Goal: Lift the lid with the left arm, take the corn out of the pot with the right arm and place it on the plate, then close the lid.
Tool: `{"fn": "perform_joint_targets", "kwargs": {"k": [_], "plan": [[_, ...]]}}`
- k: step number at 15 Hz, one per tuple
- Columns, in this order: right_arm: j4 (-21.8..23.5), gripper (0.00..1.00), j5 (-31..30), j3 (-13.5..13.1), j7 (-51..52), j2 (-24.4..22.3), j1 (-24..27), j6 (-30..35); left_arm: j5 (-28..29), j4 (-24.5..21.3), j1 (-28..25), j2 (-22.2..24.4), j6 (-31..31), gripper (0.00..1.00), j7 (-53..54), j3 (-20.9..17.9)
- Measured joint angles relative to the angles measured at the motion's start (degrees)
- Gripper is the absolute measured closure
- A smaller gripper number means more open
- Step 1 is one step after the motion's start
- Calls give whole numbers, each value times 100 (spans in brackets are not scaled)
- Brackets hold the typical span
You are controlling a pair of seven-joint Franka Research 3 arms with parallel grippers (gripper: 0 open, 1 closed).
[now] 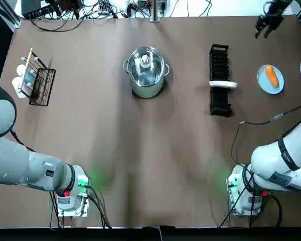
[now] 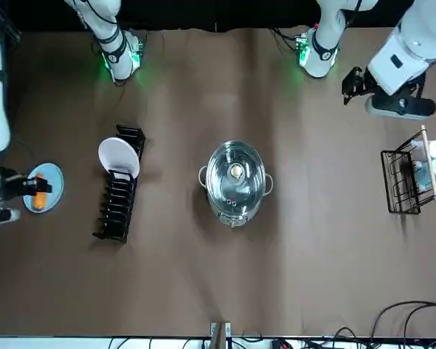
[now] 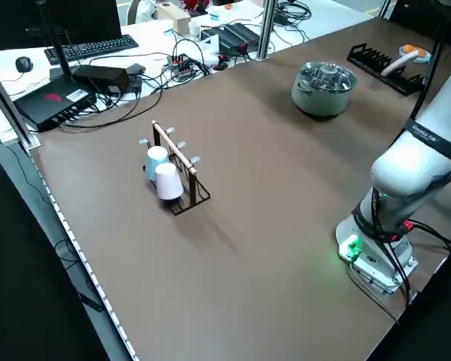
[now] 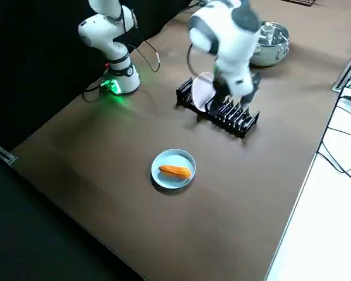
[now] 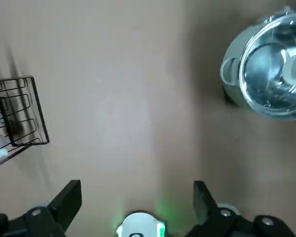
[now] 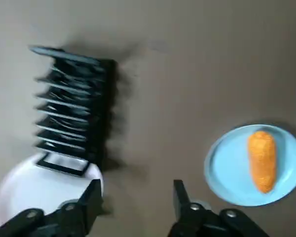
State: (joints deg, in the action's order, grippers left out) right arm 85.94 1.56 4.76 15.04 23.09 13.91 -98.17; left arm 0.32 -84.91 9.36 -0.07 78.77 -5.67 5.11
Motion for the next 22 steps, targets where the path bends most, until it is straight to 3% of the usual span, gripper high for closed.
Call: {"fn": "perform_joint_targets", "kwargs": {"k": [3, 5, 7, 9, 13, 14, 18, 22], "plan": [[-326, 30, -1, 3, -784, -63, -560, 286, -191, -1, -291, 1, 71, 0, -9, 3], [-530, 21, -2, 1, -1081, -190, -783, 510, -200, -3, -337, 1, 83, 0, -9, 6], [-627, 17, -3, -1, -1256, -443, -913, 705, -200, -9, -330, 1, 91, 0, -12, 30], [-662, 3, -12, -2, -1287, -772, -1021, 881, -190, -16, -325, 1, 103, 0, -20, 34], [-620, 0, -11, -4, -1276, -1489, -1086, 1362, -64, -31, -329, 1, 111, 0, -34, 34], [-514, 0, -11, -6, -1274, -1638, -1086, 1358, -52, -35, -332, 1, 112, 0, -34, 34], [700, 0, -12, -9, -1274, -2336, -1090, 487, -49, -37, -334, 1, 119, 0, -35, 34], [1004, 0, -14, -7, -1263, -2514, -1162, 469, -49, -37, -336, 1, 119, 0, -35, 35]]}}
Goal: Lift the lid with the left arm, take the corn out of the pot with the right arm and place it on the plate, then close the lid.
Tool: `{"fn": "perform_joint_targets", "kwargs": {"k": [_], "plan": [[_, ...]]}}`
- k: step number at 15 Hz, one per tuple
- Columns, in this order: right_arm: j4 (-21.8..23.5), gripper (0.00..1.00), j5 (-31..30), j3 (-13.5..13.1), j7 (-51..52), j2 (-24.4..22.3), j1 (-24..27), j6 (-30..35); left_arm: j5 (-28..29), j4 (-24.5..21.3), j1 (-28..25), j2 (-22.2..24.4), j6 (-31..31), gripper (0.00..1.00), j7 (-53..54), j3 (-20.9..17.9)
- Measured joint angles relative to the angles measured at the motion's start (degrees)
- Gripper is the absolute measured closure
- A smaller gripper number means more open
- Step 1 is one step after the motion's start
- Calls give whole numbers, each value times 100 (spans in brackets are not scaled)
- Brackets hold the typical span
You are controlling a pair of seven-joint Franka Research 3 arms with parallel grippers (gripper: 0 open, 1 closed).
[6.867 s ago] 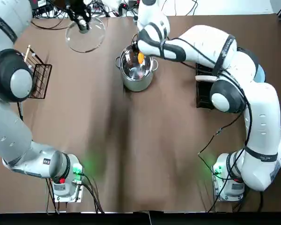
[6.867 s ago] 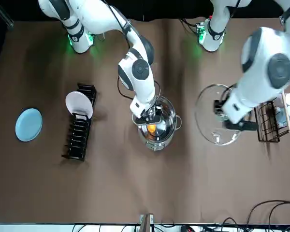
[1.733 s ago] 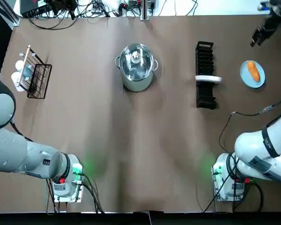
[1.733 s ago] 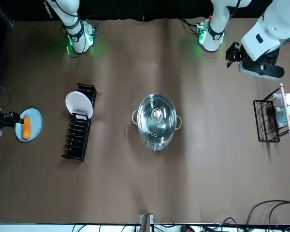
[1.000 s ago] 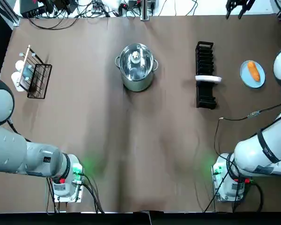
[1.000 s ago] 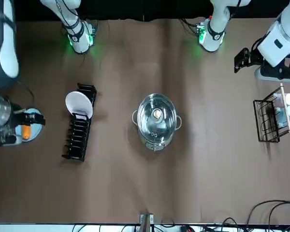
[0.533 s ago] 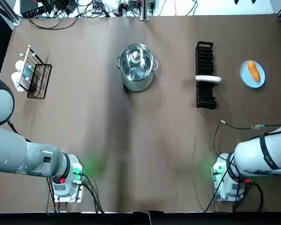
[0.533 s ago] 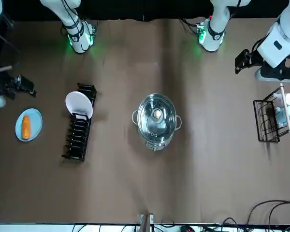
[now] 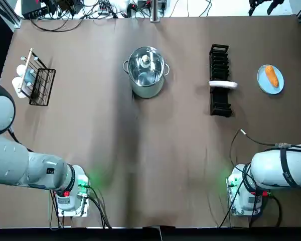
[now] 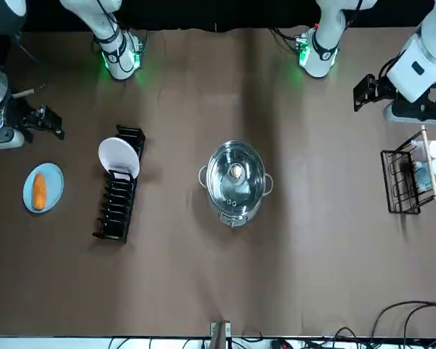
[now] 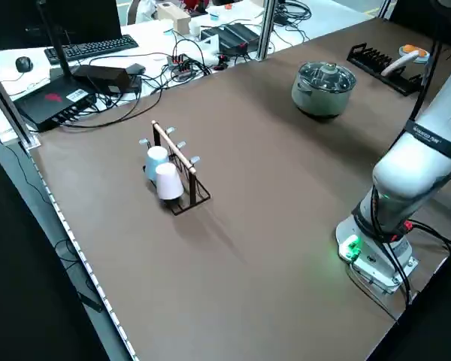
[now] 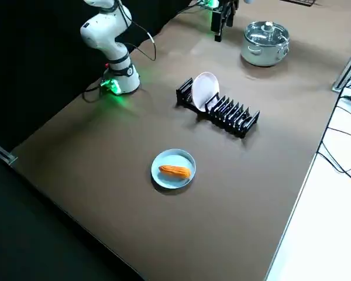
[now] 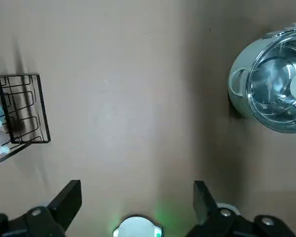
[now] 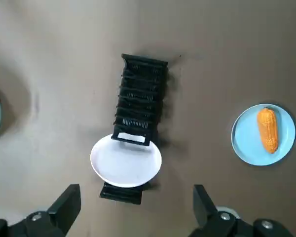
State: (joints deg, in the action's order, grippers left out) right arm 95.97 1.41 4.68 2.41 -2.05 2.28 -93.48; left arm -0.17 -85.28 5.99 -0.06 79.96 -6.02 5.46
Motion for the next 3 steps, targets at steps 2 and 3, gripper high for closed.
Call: {"fn": "perform_joint_targets", "kwargs": {"k": [2, 3], "plan": [[-22, 0, -1, 0, 0, -43, -35, 129, 0, -2, -2, 0, 0, 0, 0, 0], [-28, 0, 2, -1, 0, -69, -40, 297, 0, -3, -2, 0, 0, 0, 0, 0]]}}
